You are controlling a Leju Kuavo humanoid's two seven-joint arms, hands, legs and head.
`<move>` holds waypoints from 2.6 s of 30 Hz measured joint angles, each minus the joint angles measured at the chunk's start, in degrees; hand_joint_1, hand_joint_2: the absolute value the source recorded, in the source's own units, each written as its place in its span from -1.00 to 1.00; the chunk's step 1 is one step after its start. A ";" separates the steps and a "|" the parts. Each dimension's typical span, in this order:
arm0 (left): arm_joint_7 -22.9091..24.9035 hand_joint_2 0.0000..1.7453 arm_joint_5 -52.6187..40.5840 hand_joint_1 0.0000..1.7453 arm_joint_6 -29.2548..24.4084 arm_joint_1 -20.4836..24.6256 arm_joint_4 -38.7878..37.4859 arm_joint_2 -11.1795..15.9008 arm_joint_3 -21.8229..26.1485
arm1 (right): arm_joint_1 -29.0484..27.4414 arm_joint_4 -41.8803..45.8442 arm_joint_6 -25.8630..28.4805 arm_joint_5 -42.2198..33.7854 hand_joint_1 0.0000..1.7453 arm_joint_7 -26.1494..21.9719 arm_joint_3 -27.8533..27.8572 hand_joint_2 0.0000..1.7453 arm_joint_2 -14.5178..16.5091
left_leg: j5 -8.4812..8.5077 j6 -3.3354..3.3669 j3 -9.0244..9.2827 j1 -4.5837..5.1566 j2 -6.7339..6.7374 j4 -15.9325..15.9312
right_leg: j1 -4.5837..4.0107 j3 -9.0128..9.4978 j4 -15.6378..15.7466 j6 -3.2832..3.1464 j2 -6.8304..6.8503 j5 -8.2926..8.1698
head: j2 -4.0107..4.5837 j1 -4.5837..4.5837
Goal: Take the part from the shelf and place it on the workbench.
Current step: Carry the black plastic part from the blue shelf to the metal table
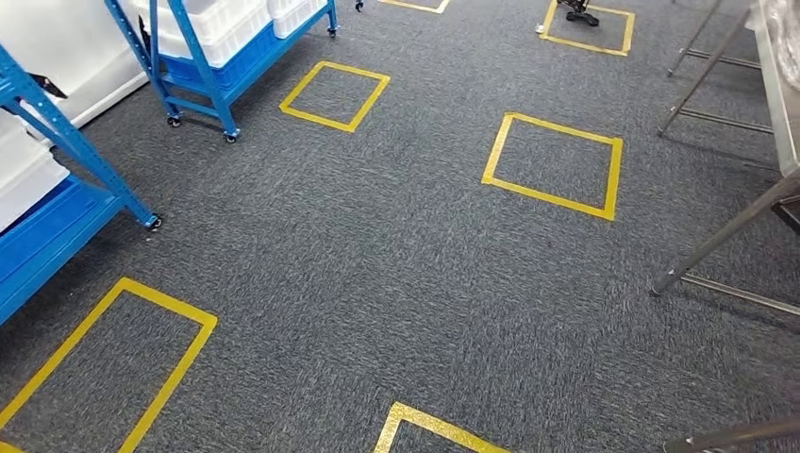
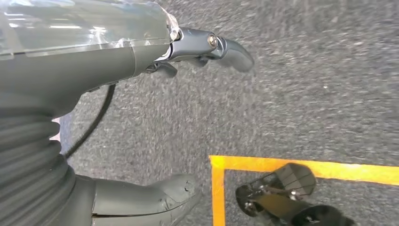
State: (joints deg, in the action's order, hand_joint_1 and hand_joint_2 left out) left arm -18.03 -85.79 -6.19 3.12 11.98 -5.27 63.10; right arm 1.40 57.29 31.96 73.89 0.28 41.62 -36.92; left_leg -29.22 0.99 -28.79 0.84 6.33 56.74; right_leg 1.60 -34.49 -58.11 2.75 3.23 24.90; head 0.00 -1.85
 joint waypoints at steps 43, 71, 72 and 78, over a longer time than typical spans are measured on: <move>-1.26 1.00 -2.02 -1.00 -0.25 -1.34 0.02 0.44 -0.64 | -1.67 5.57 -0.18 2.61 1.00 -0.83 3.47 1.00 7.10 | -0.08 1.48 -4.94 0.22 -9.57 6.44 | -0.69 0.04 -1.09 -2.58 -8.96 0.91 | 0.00 0.99; -1.58 1.00 -2.43 -1.00 0.00 -1.52 0.00 0.22 -1.03 | -2.28 6.35 0.52 2.85 1.00 -0.68 3.37 1.00 9.70 | -3.50 0.73 -7.80 -0.07 -6.64 13.94 | -0.62 -0.27 -1.22 -2.79 -7.33 0.68 | 0.00 0.77; -1.60 1.00 -2.43 -1.00 0.00 -1.55 0.00 0.26 -1.03 | -2.34 6.36 0.52 2.85 1.00 -0.77 3.37 1.00 9.76 | -1.30 1.32 -6.07 0.14 -8.08 9.72 | -0.61 -0.28 -1.23 -2.78 -8.06 0.64 | 0.00 0.78; -1.51 1.00 -2.46 -1.00 0.01 -1.35 0.00 0.33 -1.03 | -3.17 6.51 0.53 2.99 1.00 -1.26 3.40 1.00 10.60 | 2.32 2.56 -2.10 0.58 -8.81 0.68 | -0.18 -0.82 -0.99 -1.35 -10.91 0.11 | 0.00 0.87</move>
State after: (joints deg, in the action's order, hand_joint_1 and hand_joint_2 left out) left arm -19.54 -88.25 -6.18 1.77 11.98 -4.93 62.07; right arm -1.77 63.81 32.49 76.88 -0.97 45.01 -26.32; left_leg -26.89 3.55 -30.89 1.42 -2.48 57.42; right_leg 1.42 -35.31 -59.10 1.40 -7.68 25.01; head 0.00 -0.98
